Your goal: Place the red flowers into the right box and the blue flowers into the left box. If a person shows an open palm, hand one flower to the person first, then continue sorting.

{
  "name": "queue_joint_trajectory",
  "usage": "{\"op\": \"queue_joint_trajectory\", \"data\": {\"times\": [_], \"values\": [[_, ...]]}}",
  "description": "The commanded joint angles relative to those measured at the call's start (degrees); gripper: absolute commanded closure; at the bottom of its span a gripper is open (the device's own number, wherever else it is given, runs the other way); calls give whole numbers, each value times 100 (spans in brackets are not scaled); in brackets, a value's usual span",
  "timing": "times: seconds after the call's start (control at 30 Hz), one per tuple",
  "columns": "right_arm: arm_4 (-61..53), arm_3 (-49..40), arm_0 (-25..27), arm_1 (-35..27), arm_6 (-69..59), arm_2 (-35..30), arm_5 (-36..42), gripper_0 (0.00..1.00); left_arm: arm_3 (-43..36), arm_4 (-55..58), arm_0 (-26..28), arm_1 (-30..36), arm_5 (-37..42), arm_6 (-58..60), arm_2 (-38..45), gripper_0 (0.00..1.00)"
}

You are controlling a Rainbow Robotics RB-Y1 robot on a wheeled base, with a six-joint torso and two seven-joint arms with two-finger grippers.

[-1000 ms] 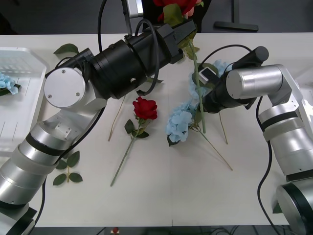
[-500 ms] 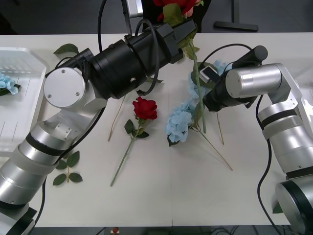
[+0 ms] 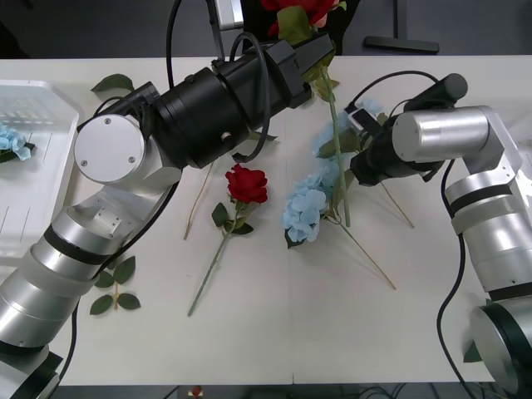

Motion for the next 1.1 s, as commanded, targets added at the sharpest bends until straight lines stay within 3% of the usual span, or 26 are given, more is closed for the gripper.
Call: {"op": "queue_joint_trajectory", "data": {"times": [0.03,0.37,0.73,1.1], "values": [[-491,-105,-242,-49,58,-612,252,100,-144,65,0,-134,70,-294,76,100],[-3303,-114,-453,-524,752,-1667,823,100,-153,74,18,-134,79,-338,76,100],[-5641,-834,-462,-427,1411,-1737,-592,100,-170,101,27,-134,79,-373,76,100],[-7496,-1335,-462,-225,2985,-1711,-1207,100,-179,127,36,-134,87,-382,67,100]]}}
